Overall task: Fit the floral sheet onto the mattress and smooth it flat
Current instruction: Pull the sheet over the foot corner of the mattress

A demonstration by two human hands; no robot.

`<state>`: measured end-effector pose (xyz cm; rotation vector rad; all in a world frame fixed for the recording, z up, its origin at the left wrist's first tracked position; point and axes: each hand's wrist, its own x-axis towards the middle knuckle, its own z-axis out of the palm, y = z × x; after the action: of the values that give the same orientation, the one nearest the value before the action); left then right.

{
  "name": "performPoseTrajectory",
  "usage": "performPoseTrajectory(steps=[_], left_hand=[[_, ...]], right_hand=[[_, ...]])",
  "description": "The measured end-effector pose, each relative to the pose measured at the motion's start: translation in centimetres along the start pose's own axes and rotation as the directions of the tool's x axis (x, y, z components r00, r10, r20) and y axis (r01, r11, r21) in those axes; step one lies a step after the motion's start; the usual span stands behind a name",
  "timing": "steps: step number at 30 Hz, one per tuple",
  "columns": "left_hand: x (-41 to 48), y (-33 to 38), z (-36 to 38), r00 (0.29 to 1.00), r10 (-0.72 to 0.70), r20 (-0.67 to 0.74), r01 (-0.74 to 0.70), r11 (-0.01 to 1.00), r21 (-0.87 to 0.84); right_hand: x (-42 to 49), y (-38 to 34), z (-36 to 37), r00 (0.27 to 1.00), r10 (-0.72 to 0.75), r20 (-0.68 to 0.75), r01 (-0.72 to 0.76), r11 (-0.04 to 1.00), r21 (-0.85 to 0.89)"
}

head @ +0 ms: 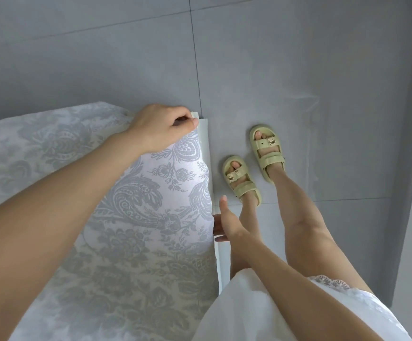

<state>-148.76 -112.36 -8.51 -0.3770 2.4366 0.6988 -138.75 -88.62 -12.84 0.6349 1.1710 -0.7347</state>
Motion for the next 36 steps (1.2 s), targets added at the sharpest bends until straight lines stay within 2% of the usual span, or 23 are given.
performPoseTrajectory(steps=[1,3,5,8,10,12,14,16,20,22,24,28,30,32,36], left_hand=[[-0.4,0.0,-0.5,0.999,0.008,-0.044,-0.011,0.999,-0.049],[-1.3,-0.7,-2.0,0.973,-0.017,-0.229,-0.003,0.996,-0.085],[-2.5,-2.6,-3.6,0.913,-0.12,-0.391,0.098,0.992,-0.076],[-4.4,-6.4,-5.8,0.859,-0.263,-0.439,0.254,0.964,-0.081],[-5.3,-8.3,-6.9,0.862,-0.323,-0.392,0.315,0.945,-0.085],[-5.6,-9.4,-7.6,0.865,-0.37,-0.339,0.357,0.929,-0.101],[-5.3,-10.2,-7.7,0.873,-0.402,-0.278,0.391,0.915,-0.095],[-4.9,-10.9,-7.5,0.88,-0.429,-0.207,0.419,0.903,-0.088],[-4.3,-12.6,-6.7,0.91,-0.413,-0.033,0.409,0.908,-0.096],[-4.2,-13.4,-6.4,0.916,-0.39,0.097,0.393,0.92,-0.012],[-4.0,-14.1,-6.5,0.917,-0.363,0.165,0.363,0.931,0.028],[-3.6,-14.9,-7.3,0.936,-0.305,0.175,0.299,0.952,0.061],[-3.7,-14.9,-7.3,0.944,-0.276,0.178,0.267,0.961,0.078],[-3.6,-14.7,-7.5,0.94,-0.285,0.186,0.274,0.958,0.082],[-2.9,-15.3,-7.5,0.897,-0.335,0.289,0.351,0.936,-0.006]], right_hand=[[-0.6,-0.6,-0.4,0.992,-0.059,-0.11,0.052,0.996,-0.072],[-1.8,-2.7,-0.7,0.923,-0.23,-0.308,0.19,0.969,-0.156],[-3.6,-6.4,-0.4,0.842,-0.39,-0.372,0.355,0.921,-0.163],[-7.0,-13.1,1.0,0.704,-0.633,-0.322,0.548,0.773,-0.32],[-8.9,-16.8,2.2,0.626,-0.744,-0.235,0.594,0.649,-0.475],[-9.6,-19.5,3.1,0.585,-0.804,-0.104,0.611,0.522,-0.595],[-9.6,-21.6,4.3,0.592,-0.806,0.021,0.587,0.413,-0.696],[-8.8,-23.1,5.8,0.646,-0.751,0.139,0.559,0.341,-0.756],[-6.3,-25.1,9.4,0.8,-0.506,0.322,0.526,0.335,-0.782],[-5.4,-25.7,10.6,0.832,-0.419,0.364,0.483,0.221,-0.848],[-5.1,-25.7,10.7,0.828,-0.418,0.374,0.454,0.106,-0.885],[-4.9,-24.6,10.7,0.737,-0.527,0.423,0.468,-0.054,-0.882],[-4.9,-24.1,10.8,0.709,-0.559,0.431,0.505,-0.025,-0.863],[-5.1,-23.9,10.6,0.709,-0.556,0.433,0.534,0.023,-0.845],[-4.9,-24.8,10.2,0.781,-0.489,0.389,0.503,0.122,-0.856]])
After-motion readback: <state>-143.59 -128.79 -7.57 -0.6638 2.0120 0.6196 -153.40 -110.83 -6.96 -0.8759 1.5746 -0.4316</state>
